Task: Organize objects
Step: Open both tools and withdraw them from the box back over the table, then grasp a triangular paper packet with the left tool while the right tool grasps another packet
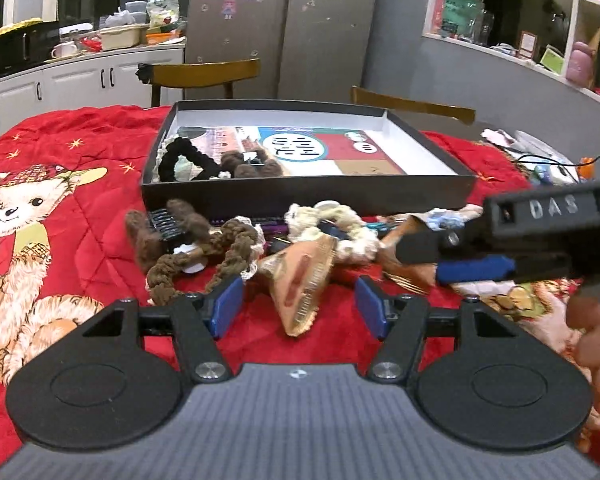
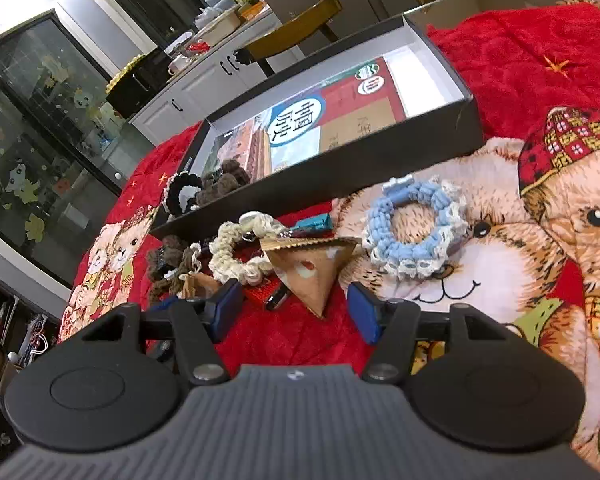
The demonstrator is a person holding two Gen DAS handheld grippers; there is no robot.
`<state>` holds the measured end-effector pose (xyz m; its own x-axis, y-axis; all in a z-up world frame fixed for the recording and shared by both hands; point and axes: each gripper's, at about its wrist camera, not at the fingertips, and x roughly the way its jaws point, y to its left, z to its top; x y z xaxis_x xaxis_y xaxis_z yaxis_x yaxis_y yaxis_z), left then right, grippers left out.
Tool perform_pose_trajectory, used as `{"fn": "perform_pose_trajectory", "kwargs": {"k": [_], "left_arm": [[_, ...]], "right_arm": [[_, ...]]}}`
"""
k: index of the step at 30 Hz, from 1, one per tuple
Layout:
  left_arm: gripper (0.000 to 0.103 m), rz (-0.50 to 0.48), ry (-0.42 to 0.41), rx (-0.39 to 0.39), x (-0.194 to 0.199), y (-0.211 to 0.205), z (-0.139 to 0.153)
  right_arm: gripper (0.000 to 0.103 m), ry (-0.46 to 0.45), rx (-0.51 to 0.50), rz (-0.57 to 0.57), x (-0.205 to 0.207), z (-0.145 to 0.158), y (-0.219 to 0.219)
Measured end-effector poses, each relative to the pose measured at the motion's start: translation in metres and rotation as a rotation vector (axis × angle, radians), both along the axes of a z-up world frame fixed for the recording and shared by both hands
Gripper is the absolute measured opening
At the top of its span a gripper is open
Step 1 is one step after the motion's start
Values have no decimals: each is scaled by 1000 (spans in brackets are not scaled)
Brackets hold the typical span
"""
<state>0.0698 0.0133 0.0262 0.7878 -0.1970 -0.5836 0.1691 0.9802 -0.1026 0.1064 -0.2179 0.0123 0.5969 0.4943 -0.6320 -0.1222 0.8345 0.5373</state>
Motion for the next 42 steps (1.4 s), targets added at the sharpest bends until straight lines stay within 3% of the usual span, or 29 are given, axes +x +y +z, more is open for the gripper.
{"fn": "perform_pose_trajectory", "kwargs": {"k": [4,9,14,16,19,30,42], "left_arm": [[66,19,5,17,8,0,-6],[50,18,6,35,13,-2,-13],[43,17,-5,14,13,1,-15],[38,20,-14,31,10,-1,-15],[36,26,-34,71,5,-7,-15],[33,32,-51,71,1,-5,-15],[32,28,-79,65,-6,-4,-13]], "right_arm": [[71,-20,-10,15,-1,-1,1],[64,-47,-1,-26,-2,-4,-1],[59,-72,1,-38,1,-4,2],[53,-79,-10,-42,3,-5,3],[43,-95,-14,-51,4,-8,4],[35,-219,-199,-79,-16,-8,31],[31,-221,-162,-96,-19,-7,25]]}}
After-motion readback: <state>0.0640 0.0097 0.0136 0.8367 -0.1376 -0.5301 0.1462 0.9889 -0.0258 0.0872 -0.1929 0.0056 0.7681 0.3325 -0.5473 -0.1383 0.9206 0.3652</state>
